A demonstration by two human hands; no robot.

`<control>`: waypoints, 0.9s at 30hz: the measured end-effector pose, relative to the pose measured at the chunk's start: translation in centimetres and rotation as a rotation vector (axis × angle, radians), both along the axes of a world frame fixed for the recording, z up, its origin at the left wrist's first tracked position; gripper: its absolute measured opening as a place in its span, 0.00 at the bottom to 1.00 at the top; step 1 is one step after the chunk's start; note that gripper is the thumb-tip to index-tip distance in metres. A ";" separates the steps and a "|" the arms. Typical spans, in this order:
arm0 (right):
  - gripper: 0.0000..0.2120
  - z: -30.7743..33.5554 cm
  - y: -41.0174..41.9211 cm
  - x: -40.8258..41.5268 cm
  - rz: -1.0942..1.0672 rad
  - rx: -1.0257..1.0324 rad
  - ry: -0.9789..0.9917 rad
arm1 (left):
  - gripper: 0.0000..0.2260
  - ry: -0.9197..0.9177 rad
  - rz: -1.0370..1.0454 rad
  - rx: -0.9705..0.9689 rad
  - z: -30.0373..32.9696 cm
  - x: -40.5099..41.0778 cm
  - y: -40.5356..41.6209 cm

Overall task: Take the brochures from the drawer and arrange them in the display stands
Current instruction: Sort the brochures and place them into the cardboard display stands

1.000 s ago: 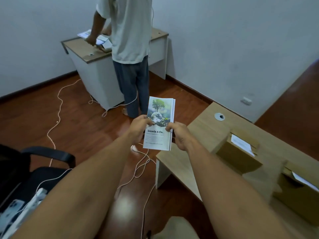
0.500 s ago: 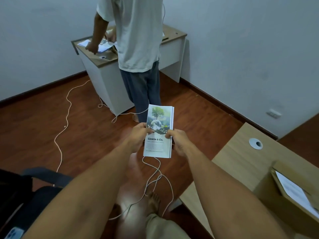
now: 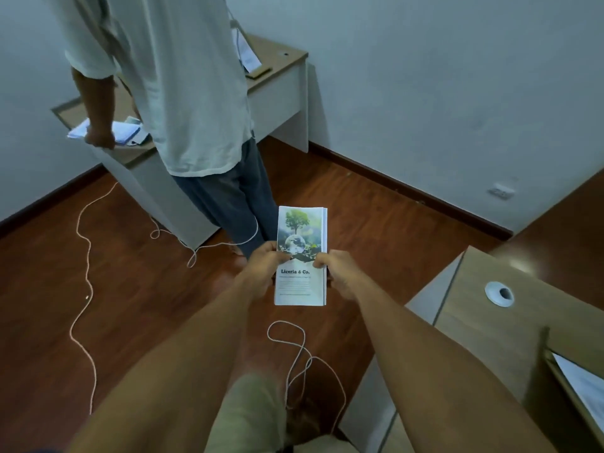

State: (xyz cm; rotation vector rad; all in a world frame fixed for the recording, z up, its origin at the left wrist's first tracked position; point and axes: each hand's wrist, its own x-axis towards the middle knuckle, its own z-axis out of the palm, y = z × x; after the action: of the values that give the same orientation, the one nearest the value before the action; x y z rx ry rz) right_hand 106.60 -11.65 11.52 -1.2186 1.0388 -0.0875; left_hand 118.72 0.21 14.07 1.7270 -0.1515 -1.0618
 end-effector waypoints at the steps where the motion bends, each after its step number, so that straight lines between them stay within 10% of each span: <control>1: 0.14 0.0 -0.8 0.2 -0.012 0.002 0.004 | 0.11 0.004 -0.019 0.002 -0.1 0.5 -1.0; 27: 0.11 0.2 -25.2 -3.0 -0.757 -0.068 0.021 | 0.08 0.044 -0.817 -0.052 -1.1 3.1 -38.1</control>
State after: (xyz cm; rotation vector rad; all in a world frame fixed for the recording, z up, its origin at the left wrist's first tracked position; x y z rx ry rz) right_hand 103.58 -36.89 11.76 -0.8286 1.4779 -0.7000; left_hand 121.78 -37.85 12.95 1.6100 -0.9039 -1.6512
